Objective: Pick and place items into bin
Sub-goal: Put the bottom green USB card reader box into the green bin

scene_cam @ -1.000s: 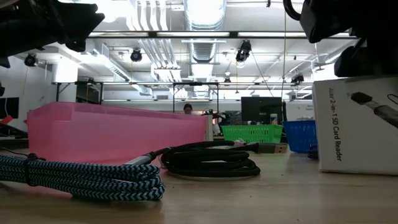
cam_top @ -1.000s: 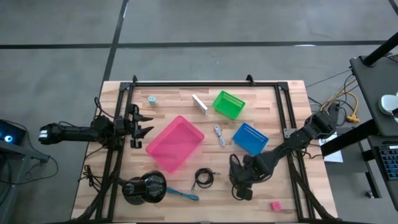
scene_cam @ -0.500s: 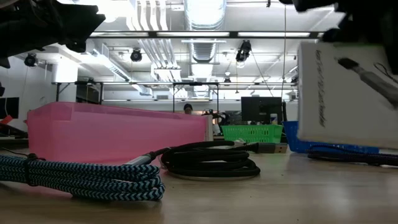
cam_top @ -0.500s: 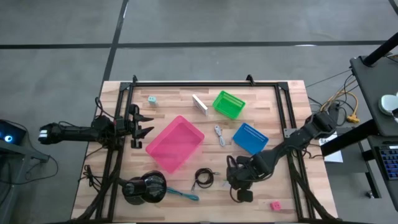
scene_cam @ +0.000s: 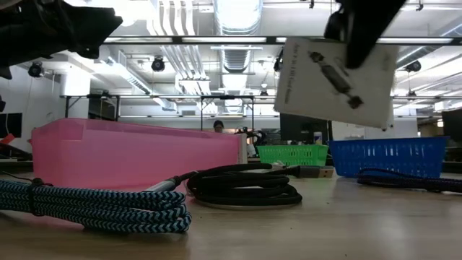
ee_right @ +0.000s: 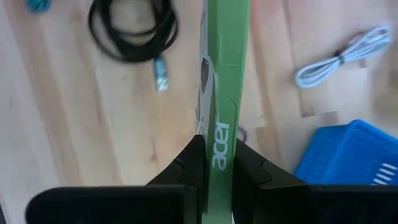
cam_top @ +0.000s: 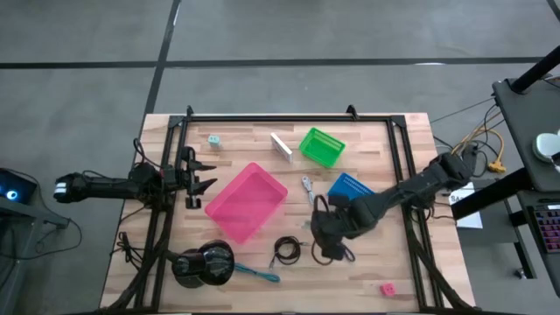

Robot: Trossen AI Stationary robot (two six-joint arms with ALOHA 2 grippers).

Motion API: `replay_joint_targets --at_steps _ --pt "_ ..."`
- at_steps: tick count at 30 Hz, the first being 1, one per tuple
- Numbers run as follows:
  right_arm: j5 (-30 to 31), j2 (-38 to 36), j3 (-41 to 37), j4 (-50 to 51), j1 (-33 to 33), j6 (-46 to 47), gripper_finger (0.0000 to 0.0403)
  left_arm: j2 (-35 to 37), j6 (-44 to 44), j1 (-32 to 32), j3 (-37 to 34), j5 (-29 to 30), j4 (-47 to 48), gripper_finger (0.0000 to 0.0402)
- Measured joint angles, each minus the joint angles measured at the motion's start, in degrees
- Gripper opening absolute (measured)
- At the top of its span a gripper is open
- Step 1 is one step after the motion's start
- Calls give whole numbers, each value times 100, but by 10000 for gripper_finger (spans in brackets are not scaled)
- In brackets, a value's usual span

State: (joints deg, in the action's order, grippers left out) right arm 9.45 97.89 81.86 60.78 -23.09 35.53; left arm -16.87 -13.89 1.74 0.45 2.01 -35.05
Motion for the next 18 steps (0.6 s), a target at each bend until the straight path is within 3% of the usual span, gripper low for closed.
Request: replay_joint_targets --at_steps 18 --pt "424 0 486 663 1424 -587 33 -31 -56 -1 -4 -1 -6 145"
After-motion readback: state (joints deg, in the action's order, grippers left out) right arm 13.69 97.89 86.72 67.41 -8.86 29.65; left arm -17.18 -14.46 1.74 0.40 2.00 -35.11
